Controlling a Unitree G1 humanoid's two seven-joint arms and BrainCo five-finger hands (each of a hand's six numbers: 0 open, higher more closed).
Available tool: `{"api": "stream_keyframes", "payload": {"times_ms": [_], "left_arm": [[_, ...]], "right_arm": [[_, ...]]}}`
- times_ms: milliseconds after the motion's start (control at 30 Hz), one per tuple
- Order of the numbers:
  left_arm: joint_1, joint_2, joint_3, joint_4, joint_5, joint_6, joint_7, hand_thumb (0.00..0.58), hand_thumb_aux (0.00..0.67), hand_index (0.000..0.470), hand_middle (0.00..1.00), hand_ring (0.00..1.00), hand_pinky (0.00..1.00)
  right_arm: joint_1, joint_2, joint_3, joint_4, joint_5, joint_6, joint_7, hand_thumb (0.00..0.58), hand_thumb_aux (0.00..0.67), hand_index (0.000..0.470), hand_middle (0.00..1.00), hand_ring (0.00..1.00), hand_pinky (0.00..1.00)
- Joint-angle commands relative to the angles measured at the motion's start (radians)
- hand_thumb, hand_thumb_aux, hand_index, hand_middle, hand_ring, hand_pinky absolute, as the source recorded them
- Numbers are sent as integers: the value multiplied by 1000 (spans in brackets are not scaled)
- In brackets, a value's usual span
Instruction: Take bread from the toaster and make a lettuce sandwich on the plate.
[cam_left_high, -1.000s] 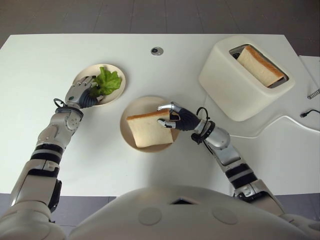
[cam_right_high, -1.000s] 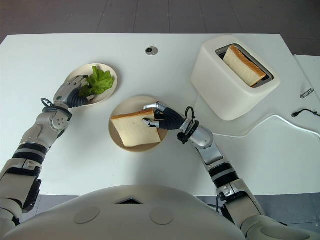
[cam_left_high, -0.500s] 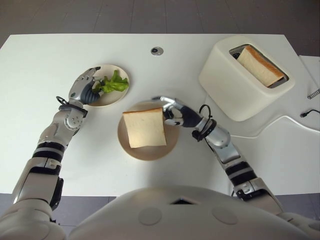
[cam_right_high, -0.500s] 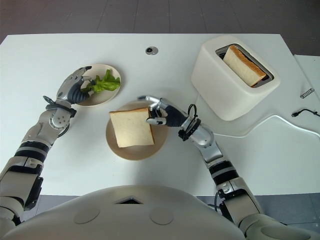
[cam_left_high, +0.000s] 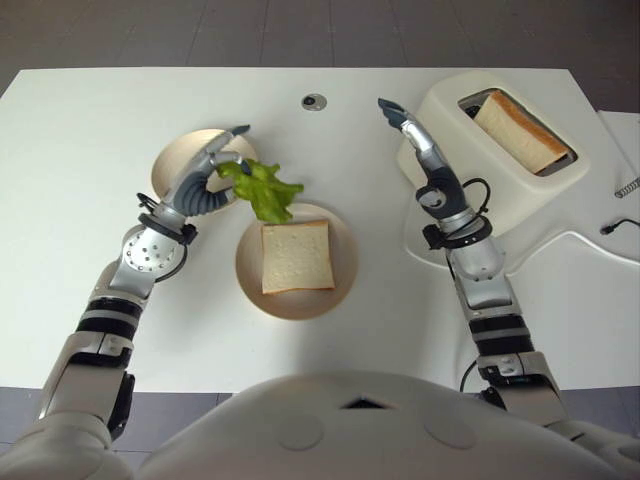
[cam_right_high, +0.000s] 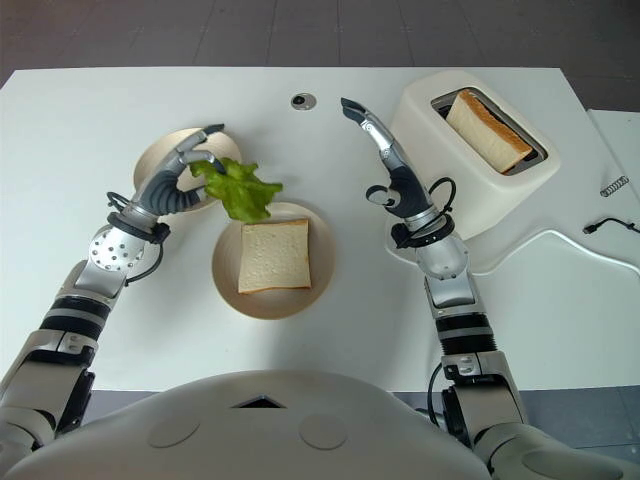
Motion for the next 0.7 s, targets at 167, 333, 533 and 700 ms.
{"api": "stream_keyframes", "payload": {"times_ms": [167, 333, 533, 700], "left_arm": [[71, -87, -99, -85, -54, -23, -157, 580, 670, 470, 0, 0, 0], [82, -126, -100, -93, -64, -11, -181, 580, 670, 470, 0, 0, 0], [102, -35, -74, -72, 54, -44, -193, 580, 670, 470, 0, 0, 0], [108, 16, -43, -65, 112, -45, -184, 580, 670, 470, 0, 0, 0]], "right_arm": [[-8, -12, -15, -13, 19, 17, 10, 0, 0, 0, 0, 0, 0], [-4, -19, -15, -21, 16, 26, 13, 0, 0, 0, 0, 0, 0], [2, -29, -21, -39, 21, 37, 17, 0, 0, 0, 0, 0, 0], [6, -31, -28, -61, 33, 42, 27, 0, 0, 0, 0, 0, 0]]}}
